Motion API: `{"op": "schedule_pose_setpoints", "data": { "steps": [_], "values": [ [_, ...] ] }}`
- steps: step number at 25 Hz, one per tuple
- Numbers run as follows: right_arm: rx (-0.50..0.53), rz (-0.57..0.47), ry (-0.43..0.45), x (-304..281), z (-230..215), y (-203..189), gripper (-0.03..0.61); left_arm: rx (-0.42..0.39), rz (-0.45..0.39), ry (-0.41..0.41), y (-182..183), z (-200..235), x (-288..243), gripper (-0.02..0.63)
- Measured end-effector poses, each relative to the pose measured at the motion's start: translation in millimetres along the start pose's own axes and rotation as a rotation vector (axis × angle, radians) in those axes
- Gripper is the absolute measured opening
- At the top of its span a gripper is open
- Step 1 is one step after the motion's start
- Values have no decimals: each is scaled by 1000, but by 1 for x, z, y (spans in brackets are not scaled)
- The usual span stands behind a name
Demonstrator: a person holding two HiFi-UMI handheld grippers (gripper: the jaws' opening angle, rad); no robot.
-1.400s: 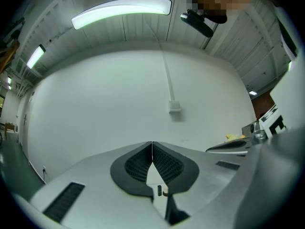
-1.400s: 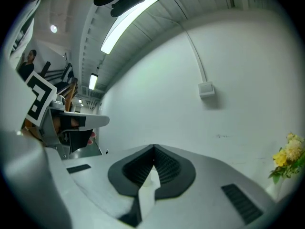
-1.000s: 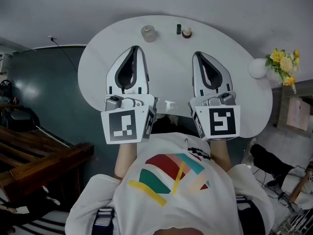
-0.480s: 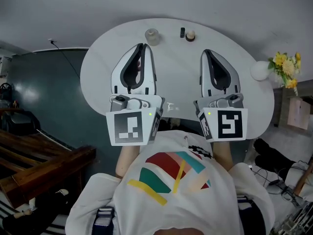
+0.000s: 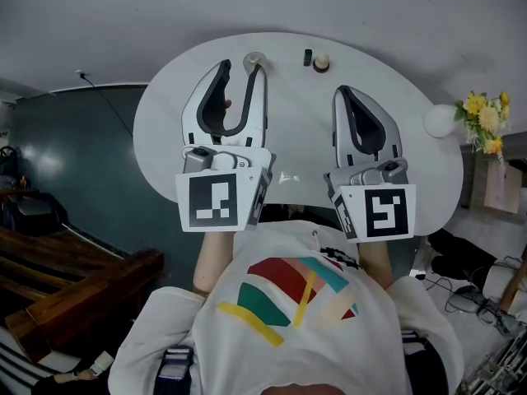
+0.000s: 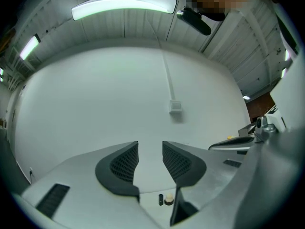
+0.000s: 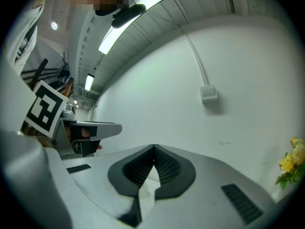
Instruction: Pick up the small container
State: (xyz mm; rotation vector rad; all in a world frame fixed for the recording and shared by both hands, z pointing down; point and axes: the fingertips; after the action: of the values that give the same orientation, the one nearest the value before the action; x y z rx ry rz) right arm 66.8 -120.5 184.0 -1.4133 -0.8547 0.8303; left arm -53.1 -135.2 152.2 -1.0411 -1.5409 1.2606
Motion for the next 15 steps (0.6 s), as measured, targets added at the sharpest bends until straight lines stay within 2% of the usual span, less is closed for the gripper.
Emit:
{"op": "schedule_pose_setpoints", "data": {
  "steps": [7,15],
  "values": [
    [-39,57,7,-19,2,-18,11,11,65,-2,-43,20,-34,144],
    [-58,127,5,-51,5,-44,12,32,162,-78,-107,39,-79,290]
  ]
}}
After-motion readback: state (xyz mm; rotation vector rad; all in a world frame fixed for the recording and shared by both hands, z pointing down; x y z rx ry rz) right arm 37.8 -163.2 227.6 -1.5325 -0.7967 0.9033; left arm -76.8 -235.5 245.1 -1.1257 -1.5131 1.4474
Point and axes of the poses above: the fingertips, and each gripper's own axes: x backward along the fingers, z to its left, y out of its top, and after that the axes turned 5 degrees about -x, right-handed
